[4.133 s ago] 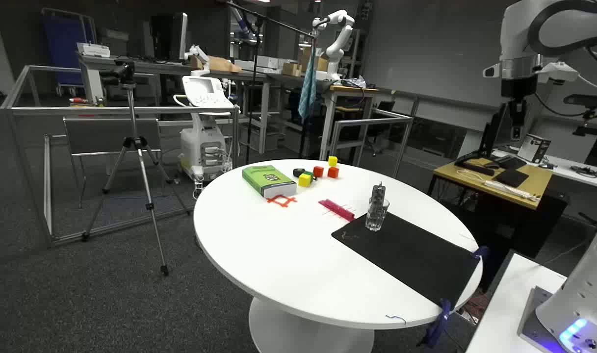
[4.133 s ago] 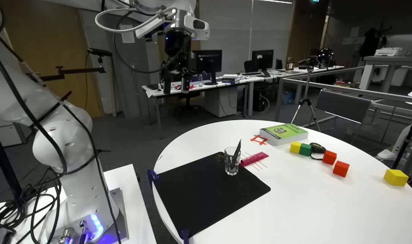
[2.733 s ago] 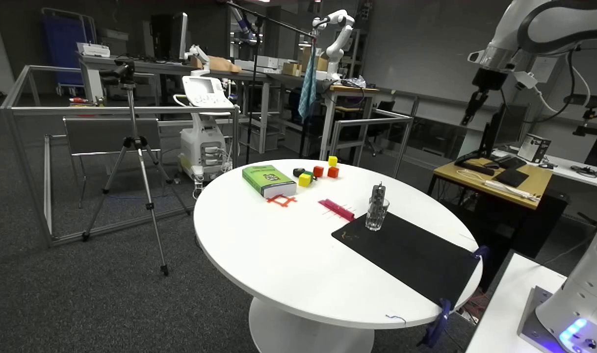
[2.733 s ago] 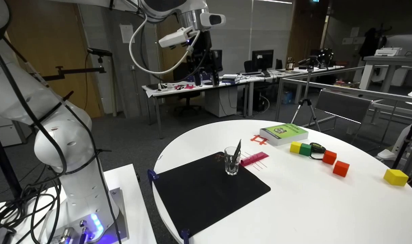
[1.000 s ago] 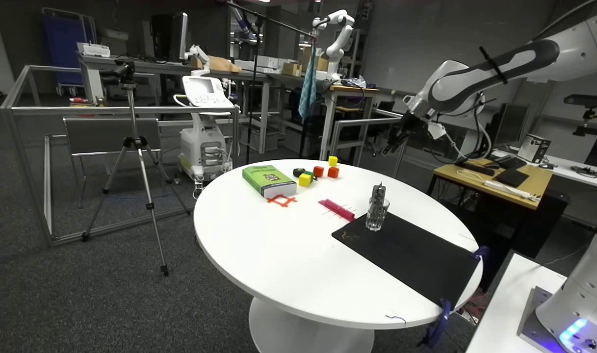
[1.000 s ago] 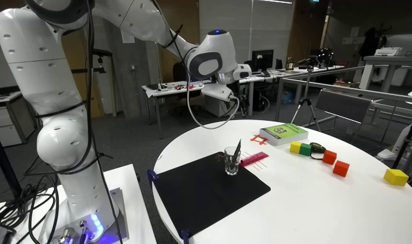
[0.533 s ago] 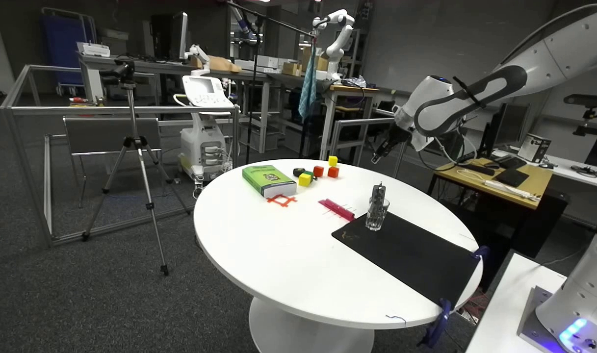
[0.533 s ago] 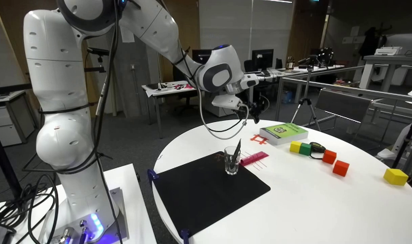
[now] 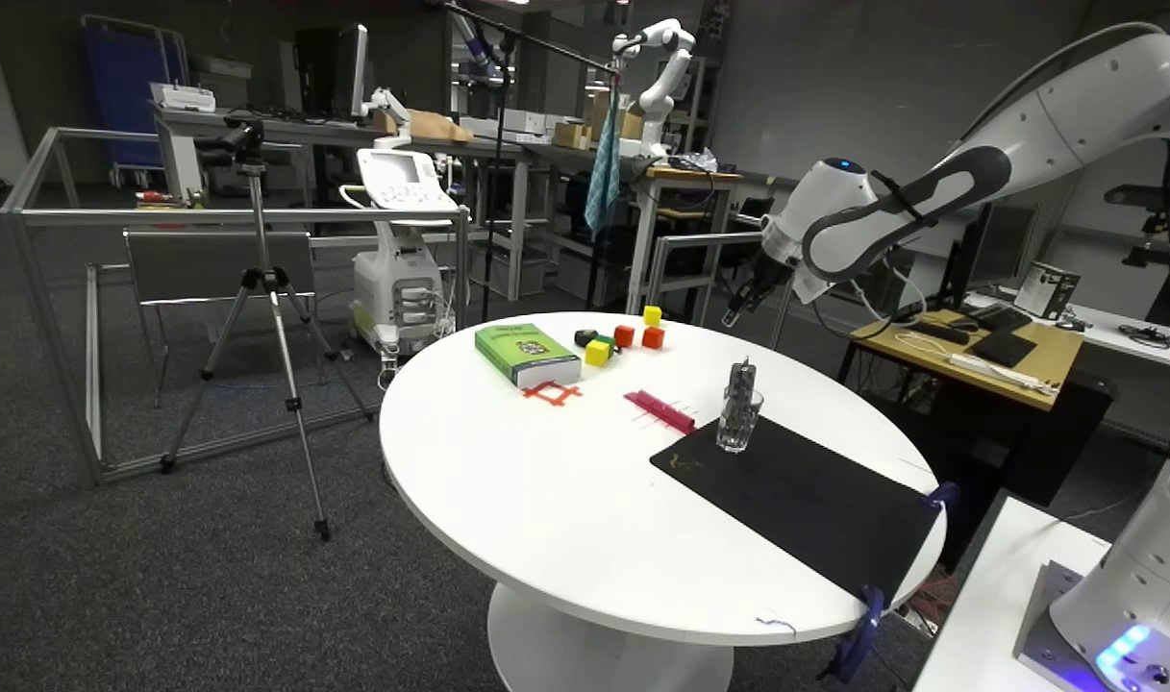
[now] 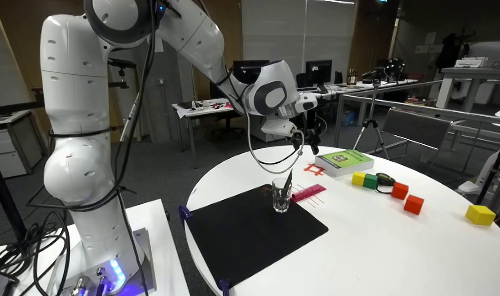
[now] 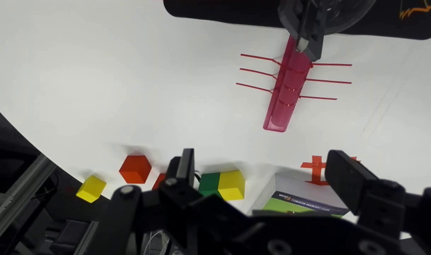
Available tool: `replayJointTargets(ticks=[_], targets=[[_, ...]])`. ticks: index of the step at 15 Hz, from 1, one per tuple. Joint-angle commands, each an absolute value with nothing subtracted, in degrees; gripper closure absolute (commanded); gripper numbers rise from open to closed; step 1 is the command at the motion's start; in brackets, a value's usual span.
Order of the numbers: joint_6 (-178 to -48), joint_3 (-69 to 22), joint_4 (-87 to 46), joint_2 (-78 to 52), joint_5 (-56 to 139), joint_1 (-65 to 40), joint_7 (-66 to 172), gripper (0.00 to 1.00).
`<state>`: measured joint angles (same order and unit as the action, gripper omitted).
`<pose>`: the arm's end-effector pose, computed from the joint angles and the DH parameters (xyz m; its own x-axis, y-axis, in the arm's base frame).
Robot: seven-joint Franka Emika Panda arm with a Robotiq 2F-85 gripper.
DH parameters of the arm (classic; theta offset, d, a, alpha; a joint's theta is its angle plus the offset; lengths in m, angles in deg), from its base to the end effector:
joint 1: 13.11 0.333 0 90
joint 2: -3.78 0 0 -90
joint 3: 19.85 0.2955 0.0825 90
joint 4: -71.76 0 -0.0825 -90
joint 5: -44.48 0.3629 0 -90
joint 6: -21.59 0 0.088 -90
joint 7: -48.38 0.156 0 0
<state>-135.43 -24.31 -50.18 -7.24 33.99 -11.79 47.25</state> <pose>0.6023 -0.0288 0.3138 0.9088 0.1445 0.3914 0.0894 -0.9838 0.1557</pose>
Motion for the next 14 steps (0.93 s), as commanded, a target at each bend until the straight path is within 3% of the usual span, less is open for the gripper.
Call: replayJointTargets(ticks=[1,5,14], targets=[[-134.01,-19.48,-50.97,-6.38,43.29,-15.33,35.36,0.00],[-129.39,-16.85,-50.16,-6.54,50.22,-17.58,22.78,0.00],[-123.86,-18.56,-49.62,-7.34,43.57,-17.89,13.11,0.00]])
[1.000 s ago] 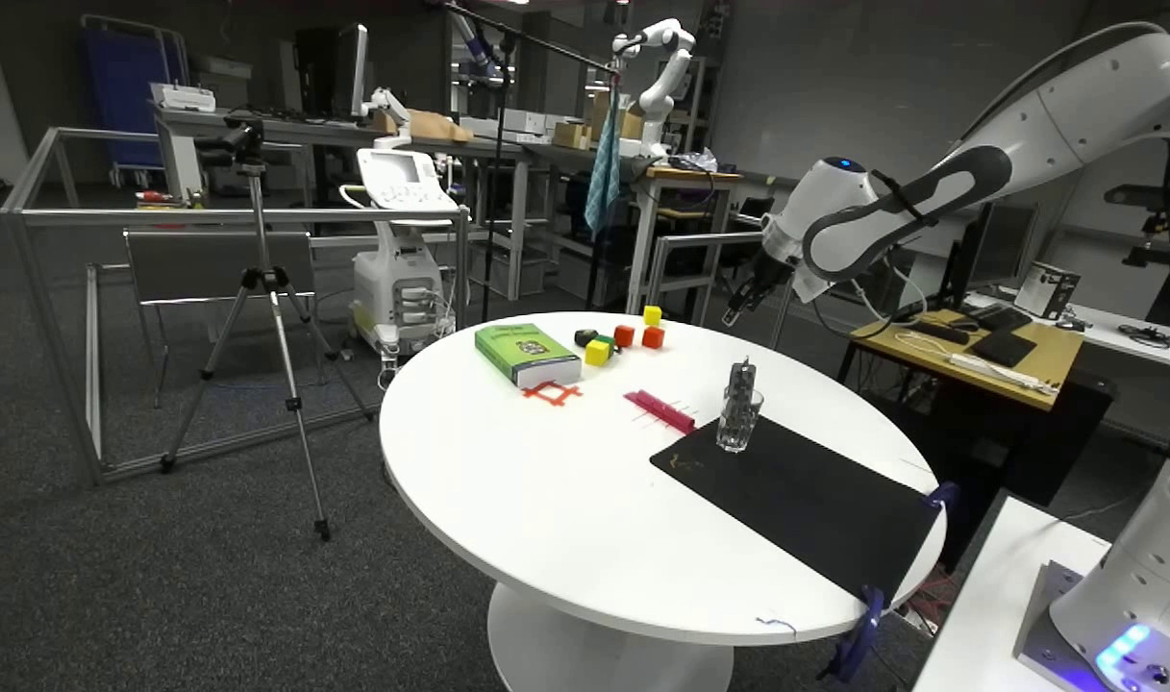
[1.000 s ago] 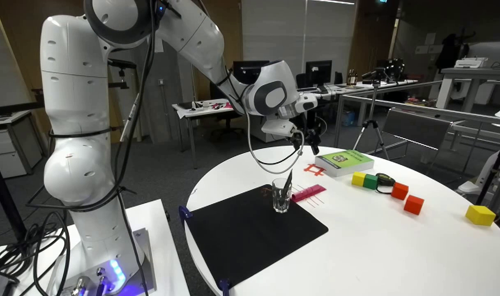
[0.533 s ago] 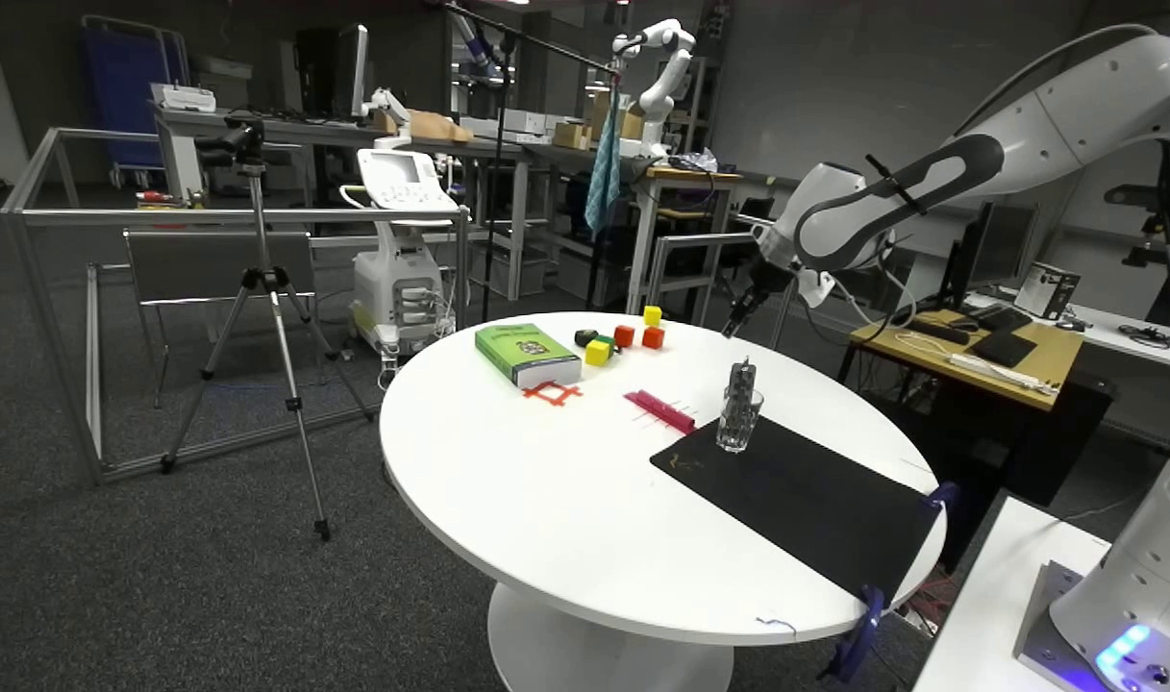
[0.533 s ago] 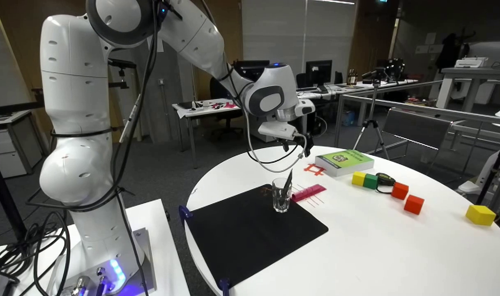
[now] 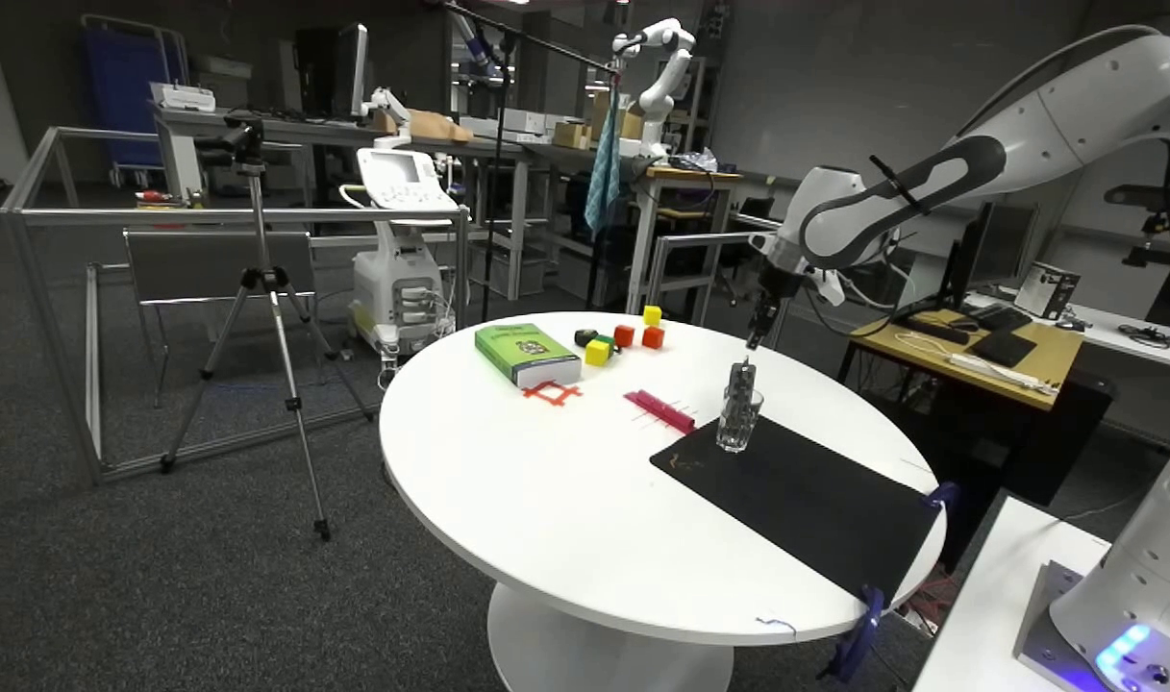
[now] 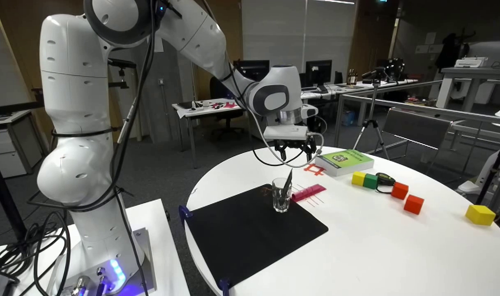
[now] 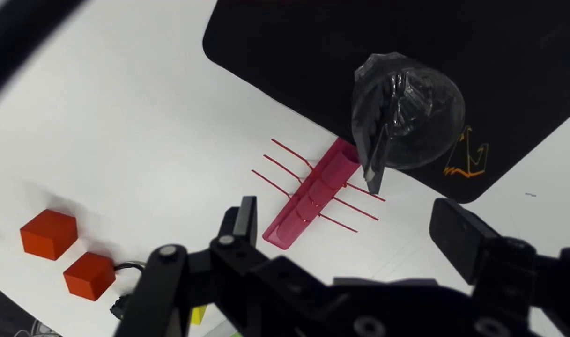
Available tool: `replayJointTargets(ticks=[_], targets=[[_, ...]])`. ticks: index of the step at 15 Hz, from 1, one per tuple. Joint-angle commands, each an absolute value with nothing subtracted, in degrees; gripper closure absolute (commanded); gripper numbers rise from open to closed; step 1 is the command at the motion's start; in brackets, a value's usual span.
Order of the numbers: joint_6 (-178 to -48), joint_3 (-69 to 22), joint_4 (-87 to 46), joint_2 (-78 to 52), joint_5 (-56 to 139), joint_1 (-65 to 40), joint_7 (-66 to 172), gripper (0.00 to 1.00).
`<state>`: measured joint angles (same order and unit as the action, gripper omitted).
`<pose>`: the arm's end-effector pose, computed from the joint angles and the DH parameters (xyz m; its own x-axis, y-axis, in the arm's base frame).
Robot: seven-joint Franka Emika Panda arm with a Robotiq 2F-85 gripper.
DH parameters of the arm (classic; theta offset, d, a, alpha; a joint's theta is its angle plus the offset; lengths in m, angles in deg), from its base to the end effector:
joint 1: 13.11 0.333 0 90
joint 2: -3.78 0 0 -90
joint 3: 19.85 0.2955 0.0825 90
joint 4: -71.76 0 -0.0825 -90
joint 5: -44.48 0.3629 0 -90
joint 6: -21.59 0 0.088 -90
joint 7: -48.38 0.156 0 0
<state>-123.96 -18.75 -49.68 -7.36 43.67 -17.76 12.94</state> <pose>0.5807 -0.0363 0.2899 0.8235 0.5384 0.1790 0.5214 -0.8425 0.1356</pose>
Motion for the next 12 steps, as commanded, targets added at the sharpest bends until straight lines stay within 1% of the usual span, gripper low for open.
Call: replayJointTargets(ticks=[1,4,12], targets=[[-123.87,-18.72,-49.61,-7.34,43.00,-17.90,13.11,0.00],[-124.00,-18.57,-49.62,-7.41,43.07,-18.06,11.81,0.00],[-119.67,-17.05,-50.14,-6.94,47.24,-19.05,-8.16,0.00]])
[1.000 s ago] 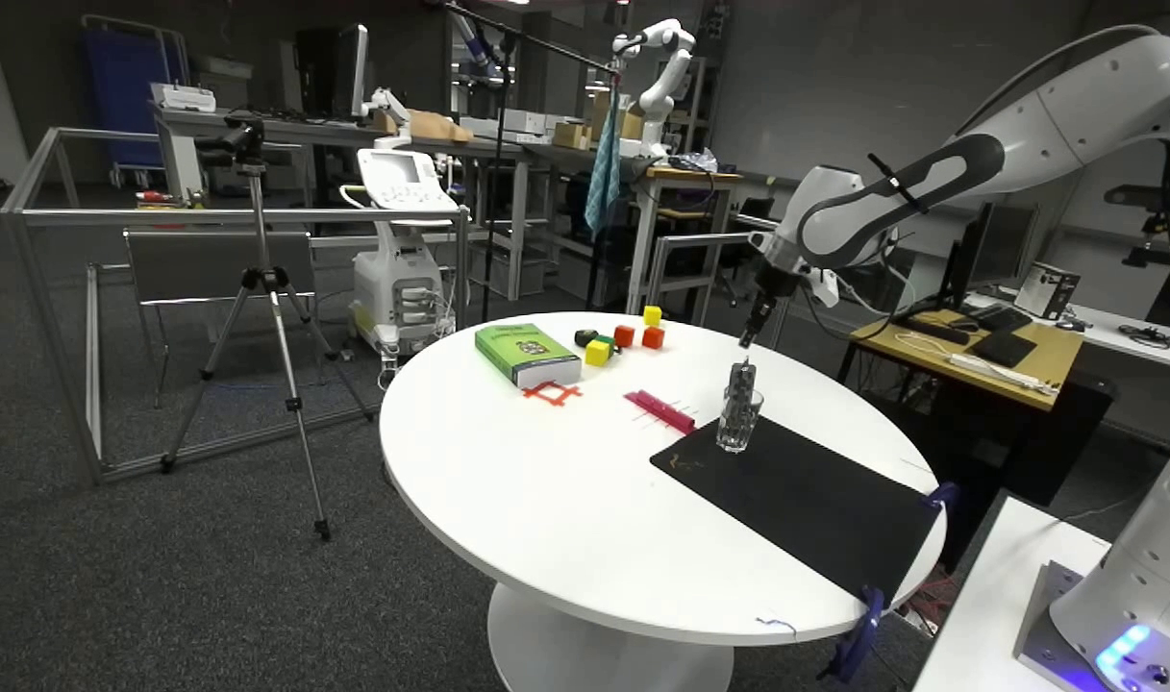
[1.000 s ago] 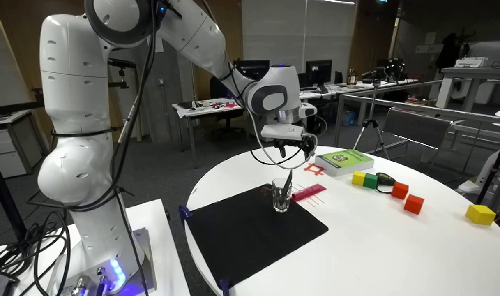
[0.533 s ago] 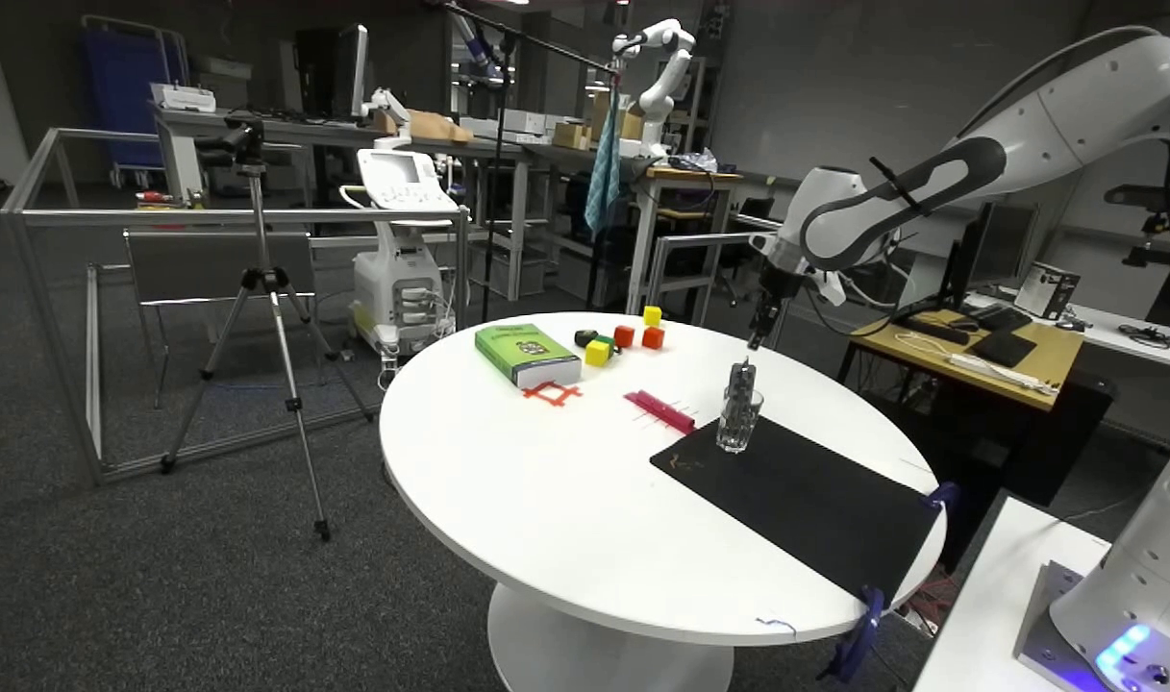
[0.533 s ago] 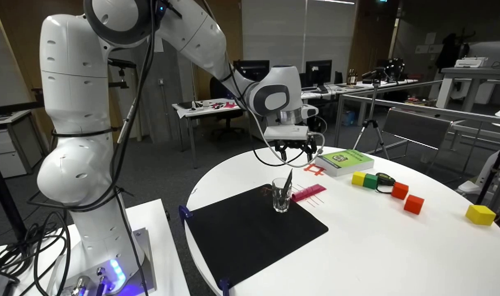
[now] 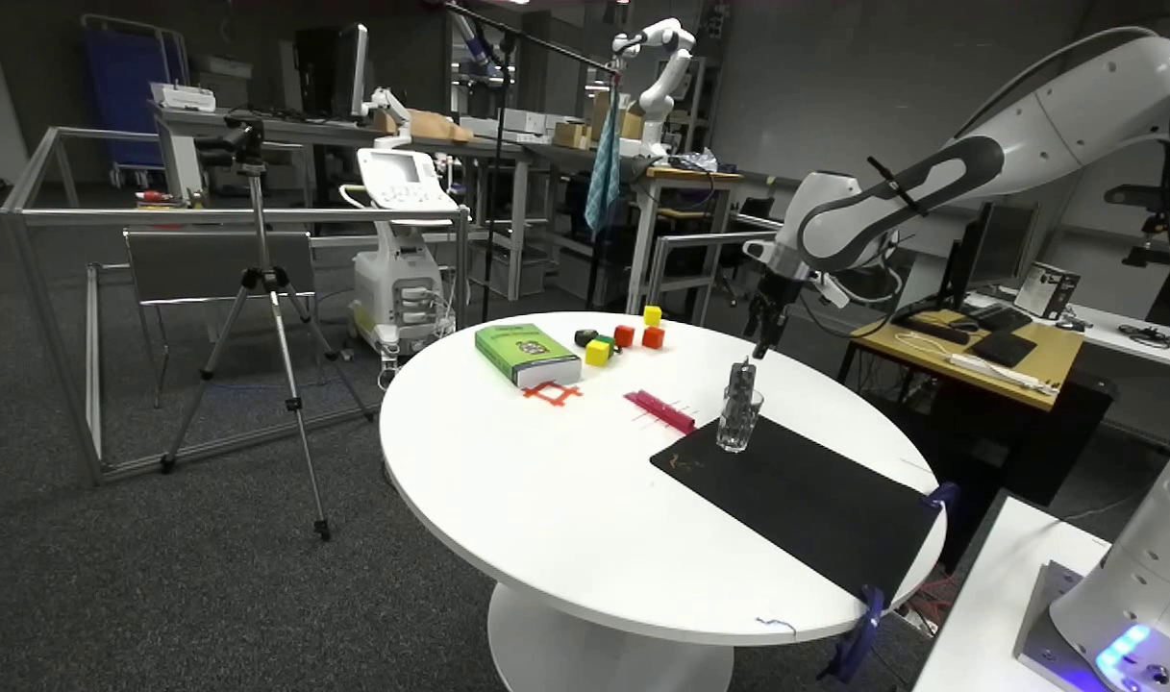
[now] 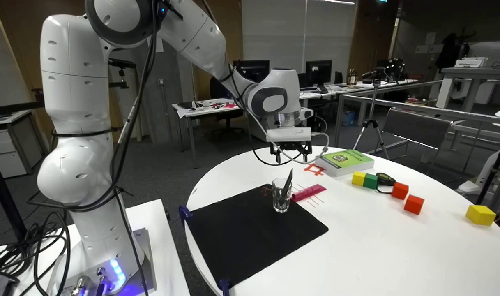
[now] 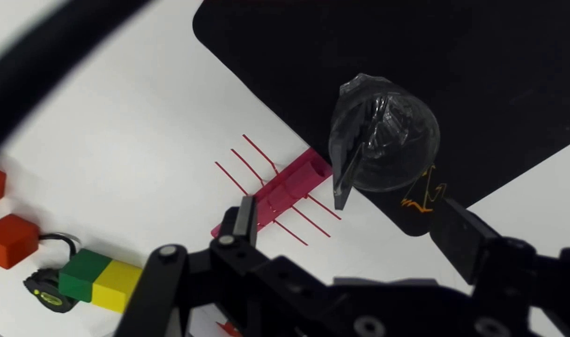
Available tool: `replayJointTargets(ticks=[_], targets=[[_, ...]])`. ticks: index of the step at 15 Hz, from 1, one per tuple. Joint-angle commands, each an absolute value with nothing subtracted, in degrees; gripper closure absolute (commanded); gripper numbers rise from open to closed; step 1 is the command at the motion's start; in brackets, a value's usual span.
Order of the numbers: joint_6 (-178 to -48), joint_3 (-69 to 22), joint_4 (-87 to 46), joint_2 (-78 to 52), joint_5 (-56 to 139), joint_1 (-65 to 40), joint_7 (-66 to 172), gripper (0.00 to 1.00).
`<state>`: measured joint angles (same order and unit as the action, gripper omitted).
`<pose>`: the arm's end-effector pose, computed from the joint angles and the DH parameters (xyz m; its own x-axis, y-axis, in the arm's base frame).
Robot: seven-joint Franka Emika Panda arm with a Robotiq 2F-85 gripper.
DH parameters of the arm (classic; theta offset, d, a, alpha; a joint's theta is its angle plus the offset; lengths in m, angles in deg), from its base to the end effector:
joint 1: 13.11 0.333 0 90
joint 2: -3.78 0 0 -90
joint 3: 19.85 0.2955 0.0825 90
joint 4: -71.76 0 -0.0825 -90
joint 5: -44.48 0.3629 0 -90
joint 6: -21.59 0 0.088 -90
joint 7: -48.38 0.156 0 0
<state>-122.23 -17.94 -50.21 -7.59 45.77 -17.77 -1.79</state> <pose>0.5740 -0.0271 0.2800 0.6776 0.7232 0.1340 0.7124 -0.6906 0.1249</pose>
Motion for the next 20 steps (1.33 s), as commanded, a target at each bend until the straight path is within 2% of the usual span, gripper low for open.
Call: replayJointTargets(ticks=[1,10,11,12,14,20], targets=[[-118.77,-17.32,-49.95,-6.99,46.82,-18.89,-9.33,0.00],[-114.62,-18.37,-49.13,-7.41,45.06,-18.14,-11.27,0.02],[-114.60,-18.38,-49.14,-7.43,45.04,-18.13,-11.24,0.24],[-114.63,-18.41,-49.09,-7.48,44.98,-18.09,-11.00,0.27],[-114.68,-18.38,-49.11,-7.49,45.07,-18.11,-11.16,0.40],[-114.91,-18.38,-49.09,-7.59,45.13,-18.11,-11.07,0.85]])
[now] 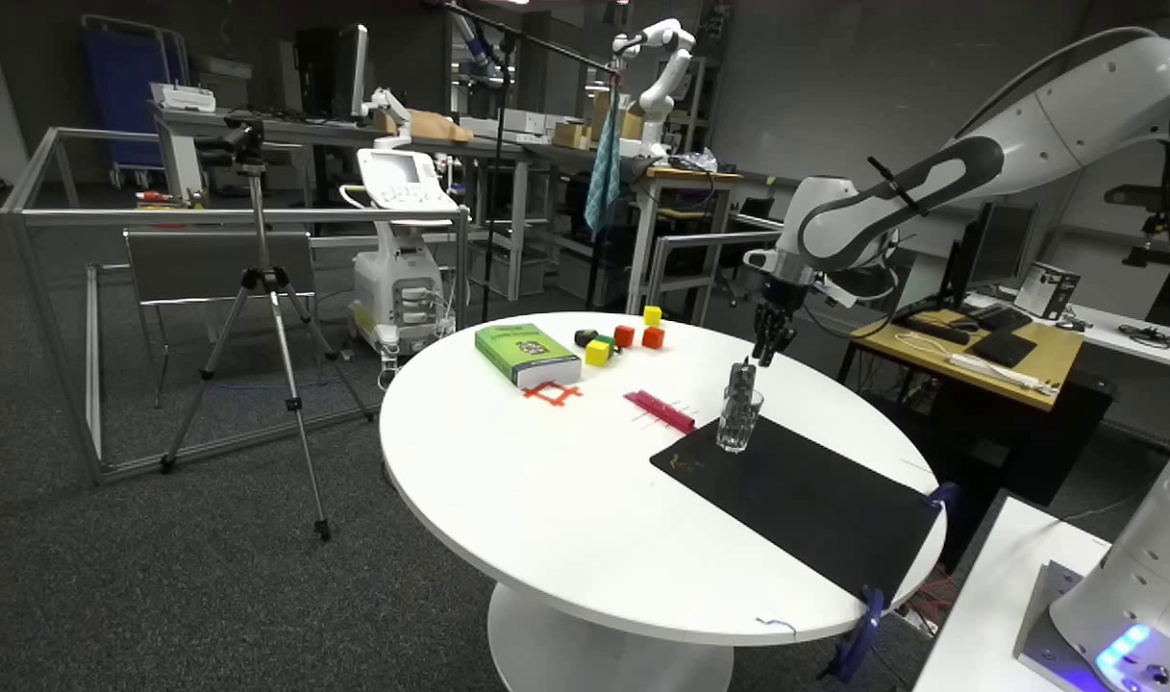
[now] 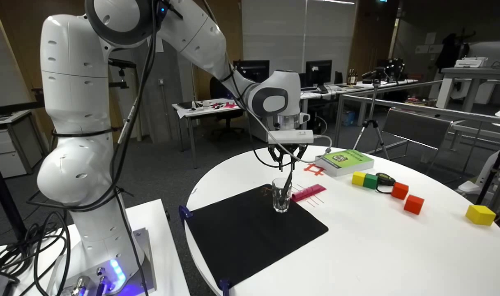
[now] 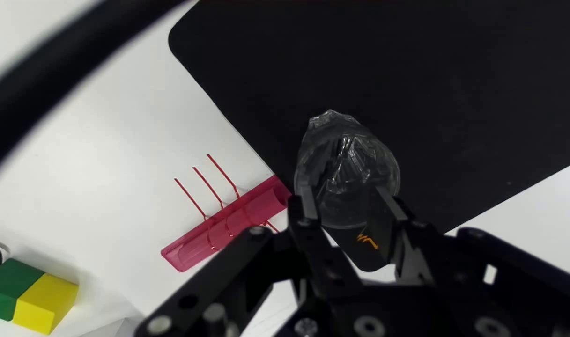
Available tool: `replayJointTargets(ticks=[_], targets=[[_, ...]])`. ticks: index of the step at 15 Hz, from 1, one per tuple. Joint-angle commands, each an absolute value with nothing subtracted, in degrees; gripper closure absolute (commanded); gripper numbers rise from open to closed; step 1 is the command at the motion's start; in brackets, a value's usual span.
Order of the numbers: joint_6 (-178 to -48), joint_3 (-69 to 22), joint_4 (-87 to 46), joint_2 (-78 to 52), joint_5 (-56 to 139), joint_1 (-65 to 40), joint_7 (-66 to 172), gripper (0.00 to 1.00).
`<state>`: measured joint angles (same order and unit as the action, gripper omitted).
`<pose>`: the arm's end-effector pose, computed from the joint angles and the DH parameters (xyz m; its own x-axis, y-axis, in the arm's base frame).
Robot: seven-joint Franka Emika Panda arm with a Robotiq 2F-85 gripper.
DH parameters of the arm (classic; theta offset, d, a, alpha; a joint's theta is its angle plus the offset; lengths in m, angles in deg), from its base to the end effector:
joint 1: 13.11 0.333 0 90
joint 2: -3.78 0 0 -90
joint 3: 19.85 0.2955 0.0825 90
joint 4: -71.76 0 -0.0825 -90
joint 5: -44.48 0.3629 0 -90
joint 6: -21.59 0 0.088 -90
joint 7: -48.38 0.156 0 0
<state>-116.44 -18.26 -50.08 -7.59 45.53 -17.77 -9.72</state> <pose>0.5602 -0.0293 0.2701 0.5819 0.8110 0.0603 0.8088 -0.5849 0.0613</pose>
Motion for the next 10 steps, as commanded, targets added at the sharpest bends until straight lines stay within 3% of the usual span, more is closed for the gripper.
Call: replayJointTargets(ticks=[1,3,7,8,10], targets=[[-114.90,-18.39,-49.09,-7.59,45.12,-18.11,-11.08,0.94],[-114.89,-18.38,-49.08,-7.59,45.15,-18.12,-11.12,1.00],[-115.27,-18.43,-49.16,-7.62,45.03,-18.11,-11.05,1.00],[-115.83,-18.48,-49.30,-7.63,44.97,-18.05,-10.60,0.74],[-116.80,-18.44,-49.27,-7.78,45.40,-18.04,-10.23,0.68]])
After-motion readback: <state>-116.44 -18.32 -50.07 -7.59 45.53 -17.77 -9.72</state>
